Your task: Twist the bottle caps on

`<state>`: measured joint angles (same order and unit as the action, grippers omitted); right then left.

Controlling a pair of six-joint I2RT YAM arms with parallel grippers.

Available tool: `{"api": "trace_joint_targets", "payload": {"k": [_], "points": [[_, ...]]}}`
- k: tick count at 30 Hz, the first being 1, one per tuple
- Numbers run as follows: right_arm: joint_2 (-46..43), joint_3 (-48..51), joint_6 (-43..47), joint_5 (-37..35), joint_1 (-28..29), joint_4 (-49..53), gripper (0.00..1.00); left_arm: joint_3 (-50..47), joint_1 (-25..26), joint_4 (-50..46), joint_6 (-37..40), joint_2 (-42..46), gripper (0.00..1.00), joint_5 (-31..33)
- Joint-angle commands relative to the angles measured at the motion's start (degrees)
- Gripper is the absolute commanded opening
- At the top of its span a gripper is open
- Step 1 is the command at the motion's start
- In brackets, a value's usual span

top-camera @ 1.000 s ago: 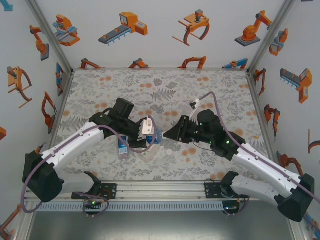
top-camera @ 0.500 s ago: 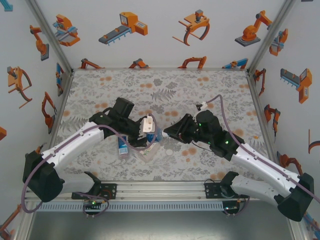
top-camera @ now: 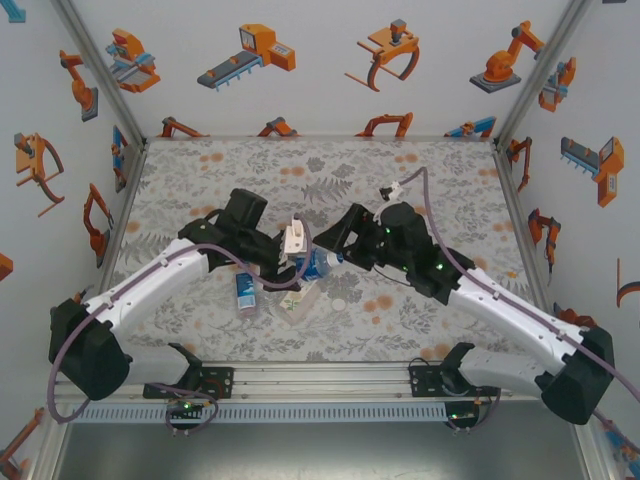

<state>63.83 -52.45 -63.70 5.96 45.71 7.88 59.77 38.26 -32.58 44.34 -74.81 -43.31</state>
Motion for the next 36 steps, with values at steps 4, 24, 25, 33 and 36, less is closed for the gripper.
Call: {"api": "trace_joint_targets", "payload": {"k": [4,24,25,33,36], "points": [[3.6,-2.9,1.8,3.2,0.2,-2.6,0.75,2.3,-1.4,1.6,-4.3,-1.3,0.0,-3.0],[8.5,-4.1,-0.9,6.9,1.0,-3.7,0.56,3.4,-2.6,2.9,-8.7,-3.6,0.14,-1.7],[8.4,-4.3,-0.7,6.6,1.0,-3.2,0.54,3.4,-2.7,3.2,-8.9,-3.6,0.18,-1.7],[7.9,-6.4,3.9,3.4,0.9,1.9,0.44,1.5,-3.0,6.4,-10.3,-1.7,0.59,-1.1],[8.1,-8.3,7.2,1.9,0.2,5.6,0.43,1.1,-3.1,7.1,-10.3,-1.0,0.82,-0.4]]}}
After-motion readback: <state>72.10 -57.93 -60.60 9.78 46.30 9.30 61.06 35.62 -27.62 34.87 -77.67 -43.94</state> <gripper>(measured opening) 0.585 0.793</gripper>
